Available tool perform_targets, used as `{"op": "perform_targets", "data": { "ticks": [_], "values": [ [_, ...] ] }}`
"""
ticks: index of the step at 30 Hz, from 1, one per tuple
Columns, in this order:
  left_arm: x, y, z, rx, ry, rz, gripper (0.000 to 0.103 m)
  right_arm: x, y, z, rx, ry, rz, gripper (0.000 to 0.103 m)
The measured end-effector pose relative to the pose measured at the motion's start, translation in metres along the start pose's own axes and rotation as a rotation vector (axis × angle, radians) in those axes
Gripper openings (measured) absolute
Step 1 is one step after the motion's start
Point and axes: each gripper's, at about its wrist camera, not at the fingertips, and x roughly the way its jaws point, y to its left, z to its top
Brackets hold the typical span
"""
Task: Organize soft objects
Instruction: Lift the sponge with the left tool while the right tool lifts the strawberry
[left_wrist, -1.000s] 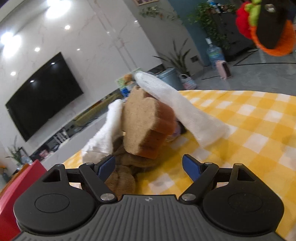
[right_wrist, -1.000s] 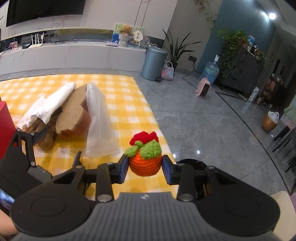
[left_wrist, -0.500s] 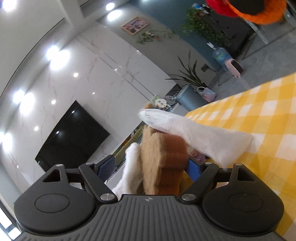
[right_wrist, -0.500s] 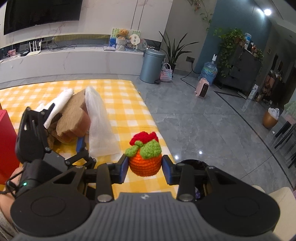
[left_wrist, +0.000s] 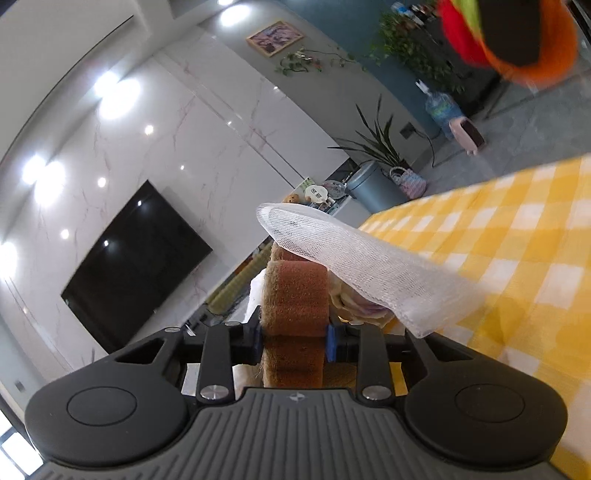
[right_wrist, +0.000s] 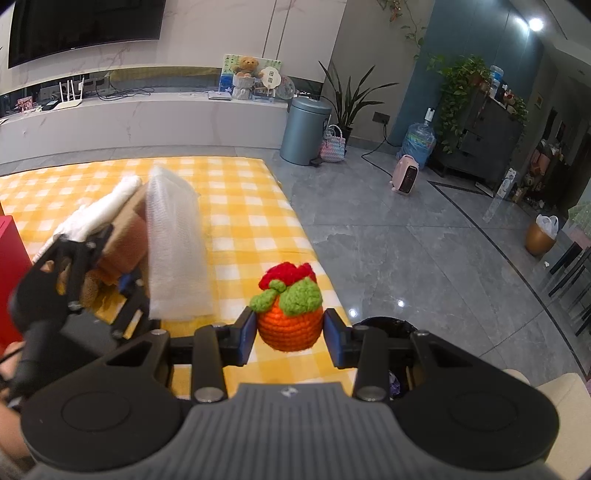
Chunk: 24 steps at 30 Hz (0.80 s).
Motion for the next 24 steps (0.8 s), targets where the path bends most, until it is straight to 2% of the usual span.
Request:
{"op": "perform_targets", "data": {
  "ticks": [4, 7, 9, 11, 13, 14, 15, 18, 19, 22, 23, 24],
  "values": [
    [-0.018, 0.038, 0.010, -0.143, -0.002, -0.056, 0.035, 0.000, 0.002, 0.001, -0.005, -0.002, 0.011, 0.039],
    [-0.026, 0.053, 0.013, -0.148, -0.007, -0.049, 0.035, 0.001, 0.003, 0.001, -0.005, 0.000, 0.029, 0.039],
    [-0.029, 0.055, 0.012, -0.069, -0.010, -0.063, 0.035, 0.001, 0.003, 0.000, 0.003, -0.001, 0.052, 0.039],
    [-0.035, 0.046, 0.006, 0.112, -0.038, -0.059, 0.035, 0.002, 0.004, 0.000, 0.007, 0.000, 0.071, 0.039],
    [-0.046, 0.035, -0.003, 0.292, -0.113, 0.014, 0.035, 0.001, 0.006, 0.000, 0.001, -0.001, 0.071, 0.039],
    [-0.050, 0.031, -0.007, 0.340, -0.136, 0.042, 0.035, 0.002, 0.006, 0.001, -0.001, -0.002, 0.072, 0.039],
    [-0.053, 0.032, -0.008, 0.361, -0.143, 0.050, 0.035, 0.002, 0.007, 0.001, -0.001, -0.003, 0.074, 0.039],
    [-0.059, 0.042, -0.006, 0.321, -0.135, 0.008, 0.035, 0.002, 0.007, 0.001, 0.007, -0.005, 0.082, 0.039],
    [-0.061, 0.043, -0.006, 0.332, -0.159, 0.033, 0.035, 0.002, 0.007, 0.001, 0.011, -0.005, 0.086, 0.039],
    [-0.059, 0.029, -0.018, 0.520, -0.245, 0.213, 0.035, 0.000, 0.004, 0.002, 0.047, -0.025, 0.115, 0.039],
    [-0.056, 0.029, -0.018, 0.503, -0.230, 0.204, 0.035, -0.003, 0.001, 0.003, 0.078, -0.040, 0.146, 0.039],
    [-0.053, 0.033, -0.016, 0.449, -0.187, 0.141, 0.035, -0.005, -0.002, 0.004, 0.112, -0.054, 0.186, 0.039]
  ]
}}
